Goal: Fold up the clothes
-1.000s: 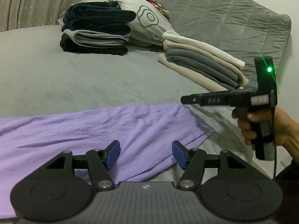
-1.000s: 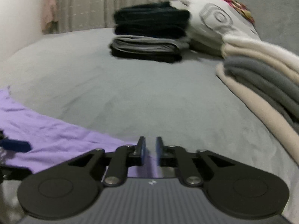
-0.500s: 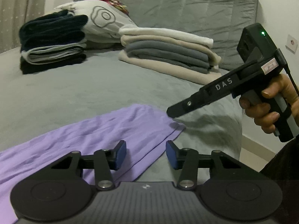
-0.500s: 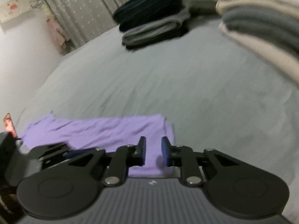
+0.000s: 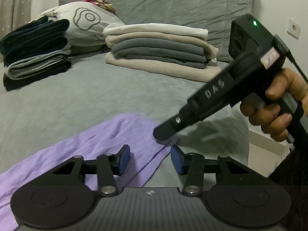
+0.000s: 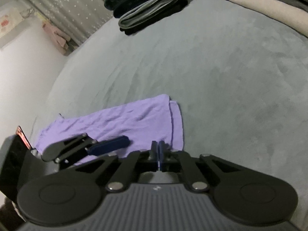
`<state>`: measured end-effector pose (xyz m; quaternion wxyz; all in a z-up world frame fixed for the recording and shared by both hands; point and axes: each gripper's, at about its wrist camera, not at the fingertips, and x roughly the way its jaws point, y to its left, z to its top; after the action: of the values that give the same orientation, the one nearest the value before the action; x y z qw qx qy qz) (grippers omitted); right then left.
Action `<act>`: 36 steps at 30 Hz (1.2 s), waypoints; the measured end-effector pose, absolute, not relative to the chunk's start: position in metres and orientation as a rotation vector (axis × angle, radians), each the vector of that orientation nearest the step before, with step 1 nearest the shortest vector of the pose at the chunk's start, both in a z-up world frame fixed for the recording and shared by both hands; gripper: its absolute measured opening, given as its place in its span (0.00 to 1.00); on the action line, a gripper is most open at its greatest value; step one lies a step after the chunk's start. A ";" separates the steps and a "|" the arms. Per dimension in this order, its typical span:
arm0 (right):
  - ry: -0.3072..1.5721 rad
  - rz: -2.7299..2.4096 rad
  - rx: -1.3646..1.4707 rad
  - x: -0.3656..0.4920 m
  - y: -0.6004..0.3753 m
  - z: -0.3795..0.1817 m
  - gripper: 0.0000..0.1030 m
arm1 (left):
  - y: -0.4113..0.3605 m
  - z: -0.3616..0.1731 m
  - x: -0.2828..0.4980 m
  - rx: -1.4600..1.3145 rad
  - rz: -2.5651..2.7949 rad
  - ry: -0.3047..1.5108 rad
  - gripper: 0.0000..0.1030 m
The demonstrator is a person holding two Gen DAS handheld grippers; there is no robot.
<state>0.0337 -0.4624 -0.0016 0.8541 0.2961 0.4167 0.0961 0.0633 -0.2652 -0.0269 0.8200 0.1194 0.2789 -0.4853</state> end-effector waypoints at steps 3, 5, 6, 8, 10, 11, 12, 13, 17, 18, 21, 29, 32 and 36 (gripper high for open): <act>0.878 0.183 0.631 0.030 -0.467 0.000 0.13 | -0.270 -0.030 0.064 0.265 -1.032 0.599 0.44; 0.894 0.185 0.640 0.031 -0.467 -0.003 0.16 | -0.269 -0.032 0.066 0.259 -1.026 0.605 0.43; 0.902 0.190 0.642 0.031 -0.466 -0.004 0.16 | -0.268 -0.032 0.067 0.252 -1.025 0.609 0.42; 0.914 0.187 0.641 0.032 -0.466 -0.007 0.16 | -0.266 -0.032 0.070 0.238 -1.022 0.618 0.41; 0.919 0.185 0.645 0.033 -0.466 -0.007 0.16 | -0.265 -0.032 0.071 0.232 -1.024 0.623 0.41; 0.921 0.181 0.644 0.034 -0.468 -0.006 0.16 | -0.265 -0.032 0.071 0.229 -1.026 0.625 0.41; 0.921 0.176 0.635 0.034 -0.468 -0.005 0.16 | -0.265 -0.032 0.071 0.232 -1.028 0.626 0.41; 0.921 0.172 0.626 0.033 -0.467 -0.004 0.16 | -0.264 -0.031 0.071 0.235 -1.026 0.623 0.41; 0.920 0.163 0.584 0.030 -0.470 0.000 0.18 | -0.263 -0.032 0.071 0.233 -1.025 0.624 0.41; 0.923 0.164 0.577 0.030 -0.469 0.000 0.18 | -0.263 -0.032 0.071 0.235 -1.025 0.624 0.41; 0.932 0.166 0.547 0.034 -0.467 -0.002 0.13 | -0.264 -0.032 0.070 0.238 -1.022 0.619 0.41; 0.865 0.223 0.652 0.034 -0.475 0.005 0.05 | -0.271 -0.025 0.063 0.275 -1.016 0.566 0.41; 0.843 0.250 0.692 0.033 -0.479 0.008 0.05 | -0.279 -0.025 0.061 0.305 -0.996 0.541 0.31; 0.835 0.265 0.714 0.035 -0.478 0.007 0.10 | -0.285 -0.029 0.065 0.300 -0.956 0.556 0.00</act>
<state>0.0353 -0.4775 0.0070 0.8446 0.3383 0.3955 0.1256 0.0650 -0.2854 -0.0293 0.8403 0.1421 0.2630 -0.4522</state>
